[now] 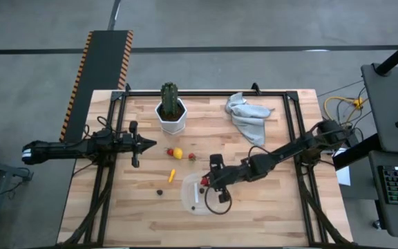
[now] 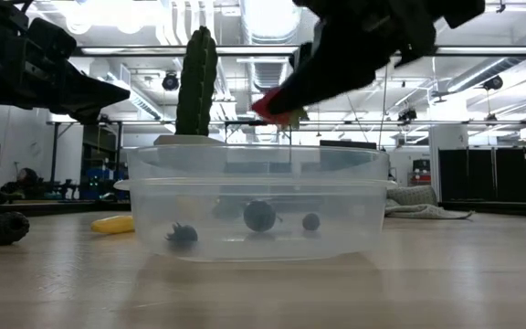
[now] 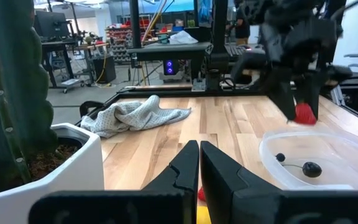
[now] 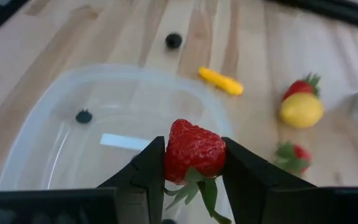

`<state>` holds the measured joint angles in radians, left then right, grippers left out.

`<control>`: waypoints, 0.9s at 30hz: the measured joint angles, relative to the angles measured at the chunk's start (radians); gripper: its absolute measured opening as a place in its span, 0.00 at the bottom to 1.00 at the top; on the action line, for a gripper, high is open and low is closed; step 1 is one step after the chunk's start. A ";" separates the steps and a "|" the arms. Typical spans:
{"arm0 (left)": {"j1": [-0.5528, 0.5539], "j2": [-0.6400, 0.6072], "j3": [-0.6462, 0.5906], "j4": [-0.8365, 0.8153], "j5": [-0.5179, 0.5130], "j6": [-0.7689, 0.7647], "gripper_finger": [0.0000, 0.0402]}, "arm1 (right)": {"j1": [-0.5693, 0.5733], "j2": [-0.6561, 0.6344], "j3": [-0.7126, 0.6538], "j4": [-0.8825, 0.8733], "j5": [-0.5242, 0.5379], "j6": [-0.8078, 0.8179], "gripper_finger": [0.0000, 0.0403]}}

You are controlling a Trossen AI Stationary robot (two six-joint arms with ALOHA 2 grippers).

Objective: Pick and placing Produce into tupperware
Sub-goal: Put the top right red strawberry into the transparent container

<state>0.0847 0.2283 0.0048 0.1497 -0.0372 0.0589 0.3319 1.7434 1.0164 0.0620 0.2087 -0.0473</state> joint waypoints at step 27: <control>0.000 0.000 0.000 0.000 0.003 0.000 0.00 | 0.004 0.123 -0.002 0.003 0.025 0.070 0.32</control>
<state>0.0849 0.2284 0.0048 0.1493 -0.0346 0.0586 0.3359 1.8664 1.0145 0.0647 0.2333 0.0230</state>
